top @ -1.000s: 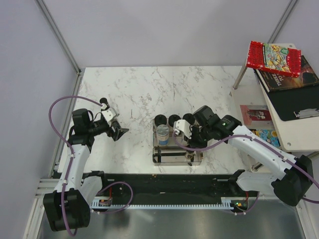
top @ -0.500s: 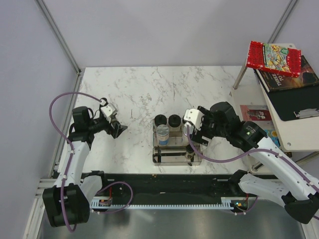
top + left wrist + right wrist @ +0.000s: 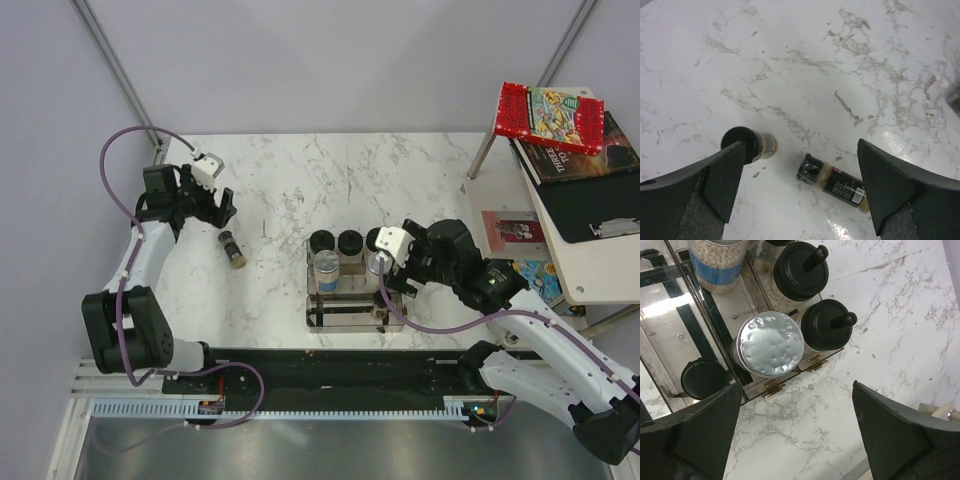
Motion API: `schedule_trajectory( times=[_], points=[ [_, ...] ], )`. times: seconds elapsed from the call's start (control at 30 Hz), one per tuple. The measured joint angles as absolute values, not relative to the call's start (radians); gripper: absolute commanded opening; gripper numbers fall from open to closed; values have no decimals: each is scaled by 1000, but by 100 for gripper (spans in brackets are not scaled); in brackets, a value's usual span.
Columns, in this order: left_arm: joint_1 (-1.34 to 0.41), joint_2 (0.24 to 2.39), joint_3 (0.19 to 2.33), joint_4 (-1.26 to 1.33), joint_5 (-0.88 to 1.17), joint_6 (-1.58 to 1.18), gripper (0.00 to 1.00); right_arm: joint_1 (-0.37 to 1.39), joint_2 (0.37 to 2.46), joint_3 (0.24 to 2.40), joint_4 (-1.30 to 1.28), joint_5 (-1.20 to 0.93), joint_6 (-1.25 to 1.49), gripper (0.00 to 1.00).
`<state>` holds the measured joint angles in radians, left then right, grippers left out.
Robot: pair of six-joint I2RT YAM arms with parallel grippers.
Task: Organize the condiment bottles
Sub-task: Pick up the bottle from the center of the board.
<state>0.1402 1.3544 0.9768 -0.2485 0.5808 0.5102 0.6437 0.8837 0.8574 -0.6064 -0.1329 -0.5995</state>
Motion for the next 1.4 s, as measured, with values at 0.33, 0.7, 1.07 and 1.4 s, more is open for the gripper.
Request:
schedule_trajectory(
  times=[0.33, 0.7, 1.07, 1.4],
  points=[
    [140, 1609, 1139, -282, 365, 500, 99, 637, 919, 747, -479, -121, -599, 98],
    [141, 1737, 1217, -309, 239, 471, 88, 637, 918, 709, -439, -121, -599, 98],
    [141, 1787, 1257, -346, 239, 452, 50, 636, 917, 708, -424, -121, -599, 98],
    [141, 1787, 1295, -399, 271, 450, 35, 636, 917, 699, -417, -112, -599, 98]
  ],
)
